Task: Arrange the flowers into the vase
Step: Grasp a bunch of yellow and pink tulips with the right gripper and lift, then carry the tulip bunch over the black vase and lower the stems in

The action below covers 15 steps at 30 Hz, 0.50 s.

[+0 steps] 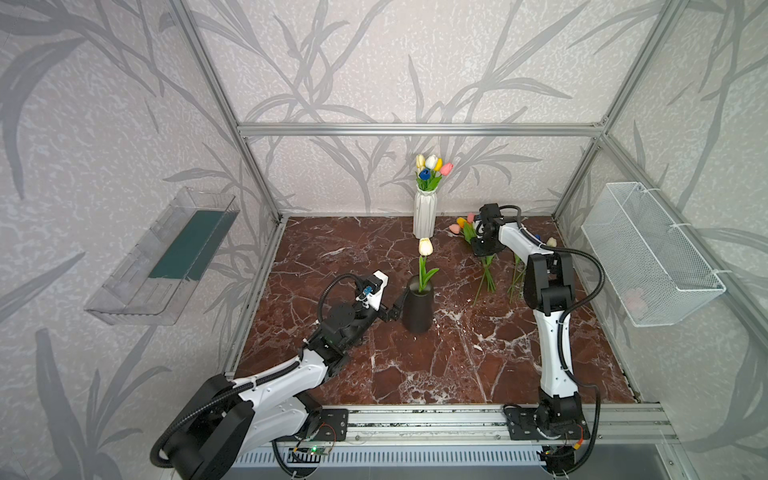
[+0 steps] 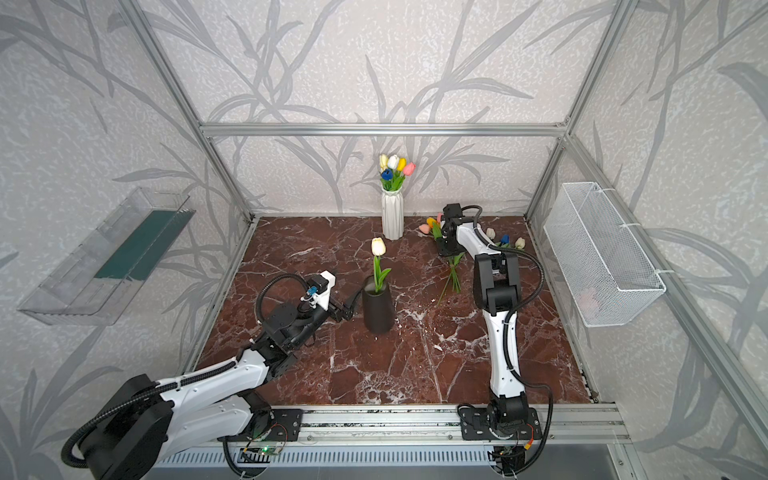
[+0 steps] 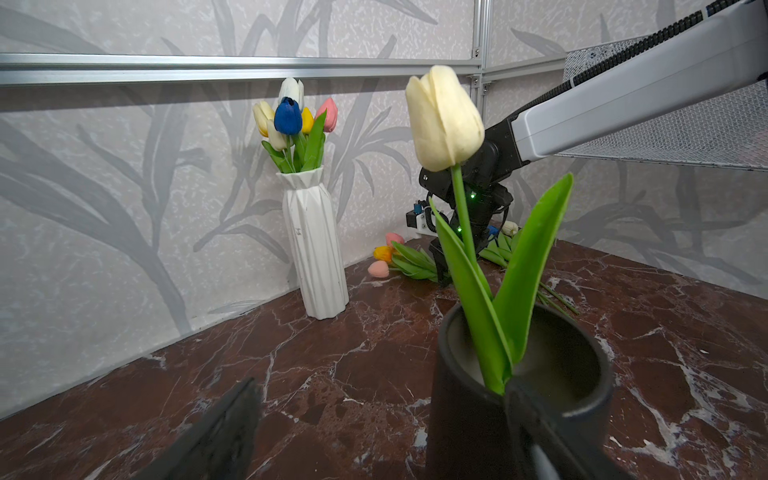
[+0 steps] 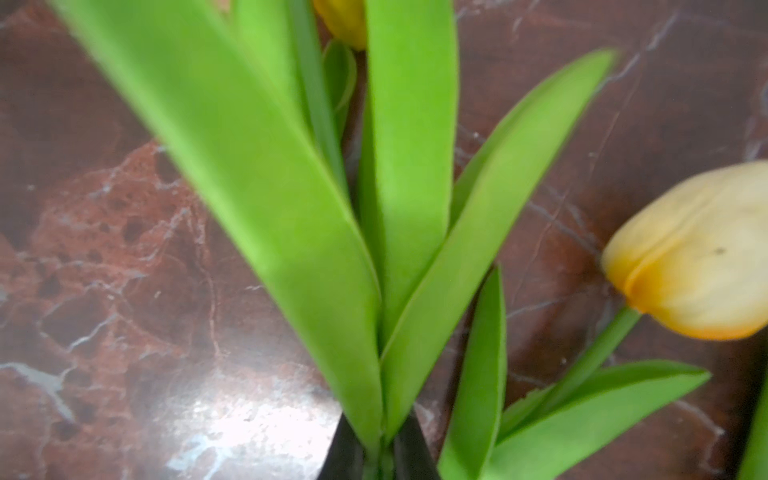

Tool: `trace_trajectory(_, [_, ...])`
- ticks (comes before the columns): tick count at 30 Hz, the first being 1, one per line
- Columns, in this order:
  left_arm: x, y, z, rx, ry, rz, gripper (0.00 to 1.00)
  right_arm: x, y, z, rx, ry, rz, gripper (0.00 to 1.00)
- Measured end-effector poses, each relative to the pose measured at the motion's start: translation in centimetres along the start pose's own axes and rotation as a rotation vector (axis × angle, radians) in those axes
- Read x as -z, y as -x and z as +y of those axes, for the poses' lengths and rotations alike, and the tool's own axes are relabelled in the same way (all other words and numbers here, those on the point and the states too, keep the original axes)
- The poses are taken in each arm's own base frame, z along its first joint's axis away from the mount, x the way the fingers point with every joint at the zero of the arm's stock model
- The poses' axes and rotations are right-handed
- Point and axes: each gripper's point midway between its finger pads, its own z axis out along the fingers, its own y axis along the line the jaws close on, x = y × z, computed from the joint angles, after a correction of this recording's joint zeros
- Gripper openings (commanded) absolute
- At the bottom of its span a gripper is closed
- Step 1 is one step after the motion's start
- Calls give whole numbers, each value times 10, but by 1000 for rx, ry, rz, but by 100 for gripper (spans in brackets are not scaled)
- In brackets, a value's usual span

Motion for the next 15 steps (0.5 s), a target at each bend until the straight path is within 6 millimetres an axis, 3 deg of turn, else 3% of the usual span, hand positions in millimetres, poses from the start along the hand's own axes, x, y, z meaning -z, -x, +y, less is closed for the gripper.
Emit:
trace_trajectory(3, [7, 14, 3, 0, 15, -42, 92, 27, -1, 8, 2, 14, -28, 0])
trace_trajectory(5, [12, 27, 7, 1, 30, -79, 92, 64, 4, 18, 4, 37, -87, 0])
trace_trajectory(7, [16, 37, 10, 3, 47, -110, 92, 115, 16, 30, 6, 72, -202, 0])
trace_trajectory(10, [21, 45, 16, 6, 79, -136, 92, 216, 33, 54, 30, 149, -477, 0])
trace_trajectory(12, [24, 46, 20, 9, 102, -143, 92, 288, 32, 71, 55, 225, -674, 0])
trace_trajectory(15, [25, 44, 24, 11, 125, -142, 92, 376, 15, 104, 109, 401, -938, 0])
